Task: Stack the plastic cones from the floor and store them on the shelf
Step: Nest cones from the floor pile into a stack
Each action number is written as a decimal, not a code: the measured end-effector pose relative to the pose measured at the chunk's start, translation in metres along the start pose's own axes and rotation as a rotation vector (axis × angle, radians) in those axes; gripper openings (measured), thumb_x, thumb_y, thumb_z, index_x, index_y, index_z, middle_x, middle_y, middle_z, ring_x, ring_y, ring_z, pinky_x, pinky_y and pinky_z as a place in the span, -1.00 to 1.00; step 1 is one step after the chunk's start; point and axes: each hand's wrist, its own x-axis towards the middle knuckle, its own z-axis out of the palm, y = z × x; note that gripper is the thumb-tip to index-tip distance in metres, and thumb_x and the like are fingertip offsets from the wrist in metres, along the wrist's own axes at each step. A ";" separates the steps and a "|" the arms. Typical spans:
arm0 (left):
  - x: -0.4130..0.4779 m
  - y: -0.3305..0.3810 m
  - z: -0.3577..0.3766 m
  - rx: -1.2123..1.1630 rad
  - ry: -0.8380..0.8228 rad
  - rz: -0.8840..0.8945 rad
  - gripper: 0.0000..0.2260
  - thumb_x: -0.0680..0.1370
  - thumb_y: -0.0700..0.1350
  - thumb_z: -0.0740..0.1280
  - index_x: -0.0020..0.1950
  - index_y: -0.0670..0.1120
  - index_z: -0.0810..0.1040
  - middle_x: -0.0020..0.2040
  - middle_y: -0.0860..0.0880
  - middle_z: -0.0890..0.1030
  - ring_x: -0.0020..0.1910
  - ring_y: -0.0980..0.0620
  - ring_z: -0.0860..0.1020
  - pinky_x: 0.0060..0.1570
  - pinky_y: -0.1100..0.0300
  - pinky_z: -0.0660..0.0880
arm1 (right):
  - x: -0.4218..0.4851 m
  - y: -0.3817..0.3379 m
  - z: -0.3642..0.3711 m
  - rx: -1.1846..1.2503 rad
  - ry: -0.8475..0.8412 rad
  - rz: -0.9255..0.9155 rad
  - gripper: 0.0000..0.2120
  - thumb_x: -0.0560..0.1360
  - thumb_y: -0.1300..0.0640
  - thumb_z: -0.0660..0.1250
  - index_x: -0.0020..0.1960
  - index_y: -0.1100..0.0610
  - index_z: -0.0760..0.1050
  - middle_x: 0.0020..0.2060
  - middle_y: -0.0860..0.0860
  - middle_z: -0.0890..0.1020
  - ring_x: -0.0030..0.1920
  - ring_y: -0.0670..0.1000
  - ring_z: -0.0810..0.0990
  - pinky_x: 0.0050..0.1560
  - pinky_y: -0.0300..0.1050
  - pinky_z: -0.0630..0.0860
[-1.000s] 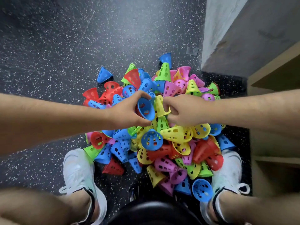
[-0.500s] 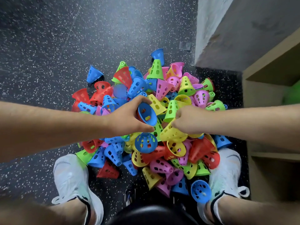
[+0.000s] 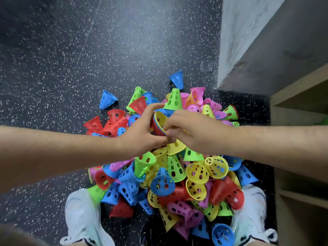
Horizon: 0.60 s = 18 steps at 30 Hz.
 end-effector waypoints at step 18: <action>-0.048 -0.035 -0.005 0.407 -0.046 -0.023 -0.35 0.31 0.04 0.56 0.28 0.19 0.30 -0.05 -0.01 0.64 -0.16 0.05 0.62 -0.02 -0.03 0.62 | -0.017 -0.033 0.086 -0.096 -0.036 0.103 -0.75 0.43 -0.08 0.28 -0.17 0.03 0.67 -0.11 -0.07 0.55 -0.08 0.01 0.54 -0.05 0.00 0.52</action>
